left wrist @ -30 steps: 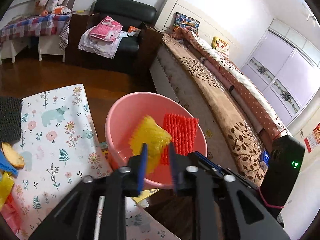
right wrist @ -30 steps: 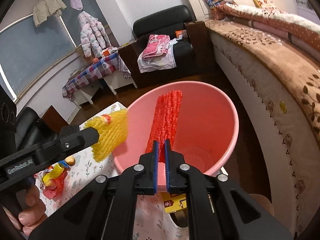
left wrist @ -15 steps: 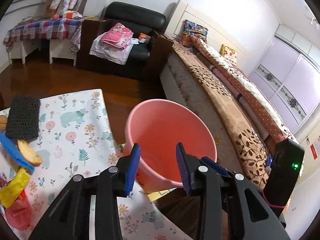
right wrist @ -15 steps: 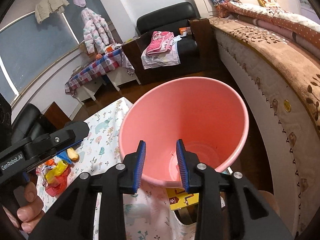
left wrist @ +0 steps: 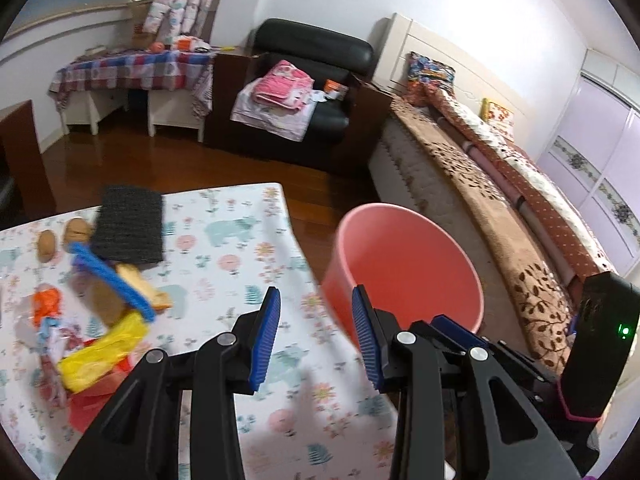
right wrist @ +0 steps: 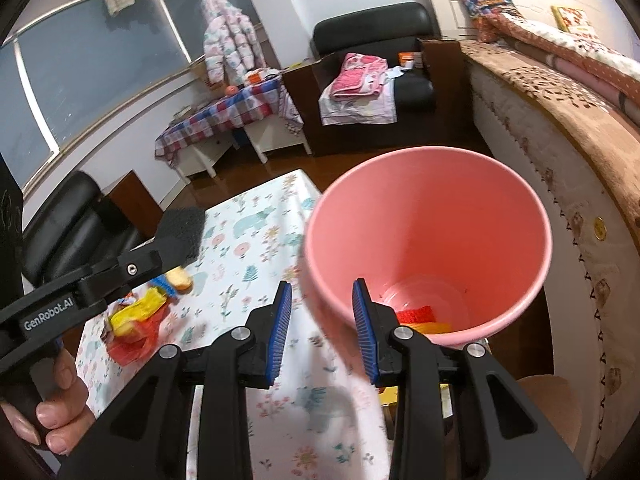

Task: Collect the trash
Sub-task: 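Move both open tools back over the trash pile on the table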

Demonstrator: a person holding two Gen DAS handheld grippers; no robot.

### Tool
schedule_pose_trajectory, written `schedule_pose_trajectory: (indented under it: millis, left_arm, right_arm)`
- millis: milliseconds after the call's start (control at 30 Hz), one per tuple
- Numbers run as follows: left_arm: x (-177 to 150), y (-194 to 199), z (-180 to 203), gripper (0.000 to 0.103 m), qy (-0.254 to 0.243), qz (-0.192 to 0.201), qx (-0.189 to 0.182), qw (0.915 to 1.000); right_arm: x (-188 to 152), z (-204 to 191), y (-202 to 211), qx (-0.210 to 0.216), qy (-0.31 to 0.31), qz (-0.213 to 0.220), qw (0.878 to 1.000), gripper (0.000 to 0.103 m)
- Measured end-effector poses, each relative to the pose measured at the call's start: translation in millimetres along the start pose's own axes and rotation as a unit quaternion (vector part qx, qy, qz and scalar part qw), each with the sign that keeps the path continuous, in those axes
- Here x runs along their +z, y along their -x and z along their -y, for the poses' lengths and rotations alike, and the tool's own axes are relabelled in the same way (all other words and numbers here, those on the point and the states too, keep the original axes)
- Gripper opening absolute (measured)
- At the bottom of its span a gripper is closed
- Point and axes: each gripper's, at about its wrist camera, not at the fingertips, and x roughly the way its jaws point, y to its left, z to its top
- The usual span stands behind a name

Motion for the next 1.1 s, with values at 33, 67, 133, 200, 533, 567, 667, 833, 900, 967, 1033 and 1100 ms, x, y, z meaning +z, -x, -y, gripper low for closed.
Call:
schedule_pose_trajectory:
  millis: [33, 67, 133, 200, 533, 567, 667, 833, 900, 967, 1033, 1100]
  left_arm:
    - [-1.5, 2.4, -3.7, 0.036, 0.002, 0.001, 0.005, 1.0]
    - [-2.8, 4.6, -7.3, 0.036, 0.004, 0.002, 0.009, 1.0]
    - [-5.5, 10.0, -15.8, 0.036, 0.012, 0.003, 0.016, 0.9998]
    - [-8.1, 15.4, -24.4, 0.036, 0.018, 0.004, 0.025, 0.9995]
    - [-18.9, 38.4, -54.3, 0.036, 0.038, 0.015, 0.055, 0.9977]
    - [-19.3, 40.2, -57.8, 0.036, 0.04, 0.016, 0.056, 0.9975]
    - [-21.9, 47.0, -66.1, 0.036, 0.047, 0.021, 0.061, 0.9968]
    - [-28.7, 58.3, -77.2, 0.036, 0.05, 0.03, 0.076, 0.9954]
    - [-31.5, 61.7, -82.6, 0.036, 0.05, 0.033, 0.083, 0.9948]
    - [-34.8, 66.7, -89.0, 0.036, 0.053, 0.037, 0.089, 0.9939]
    - [-37.2, 71.2, -95.4, 0.036, 0.056, 0.041, 0.097, 0.9928]
    - [-39.3, 76.5, -102.4, 0.036, 0.059, 0.047, 0.106, 0.9915]
  right_arm:
    - [-1.3, -4.2, -0.1, 0.001, 0.004, -0.002, 1.0, 0.032]
    - [-2.2, -7.0, -0.3, 0.002, 0.007, -0.003, 1.0, 0.032]
    - [-4.6, -14.2, -0.8, 0.007, 0.013, -0.007, 1.0, 0.032]
    - [-5.8, -18.9, -1.0, 0.01, 0.018, -0.008, 1.0, 0.032]
    - [-13.4, -43.6, 0.9, 0.021, 0.047, -0.014, 0.999, 0.032]
    - [-14.2, -44.7, 1.3, 0.022, 0.048, -0.014, 0.999, 0.032]
    - [-14.8, -48.5, 2.0, 0.025, 0.053, -0.014, 0.998, 0.032]
    - [-17.6, -53.5, 0.4, 0.029, 0.059, -0.018, 0.998, 0.032]
    - [-19.1, -54.9, -1.2, 0.033, 0.059, -0.021, 0.997, 0.032]
    - [-20.5, -56.6, -3.2, 0.037, 0.06, -0.024, 0.997, 0.032]
    - [-22.3, -59.6, -6.4, 0.042, 0.061, -0.03, 0.997, 0.032]
    - [-23.0, -62.9, -10.4, 0.048, 0.063, -0.036, 0.996, 0.032]
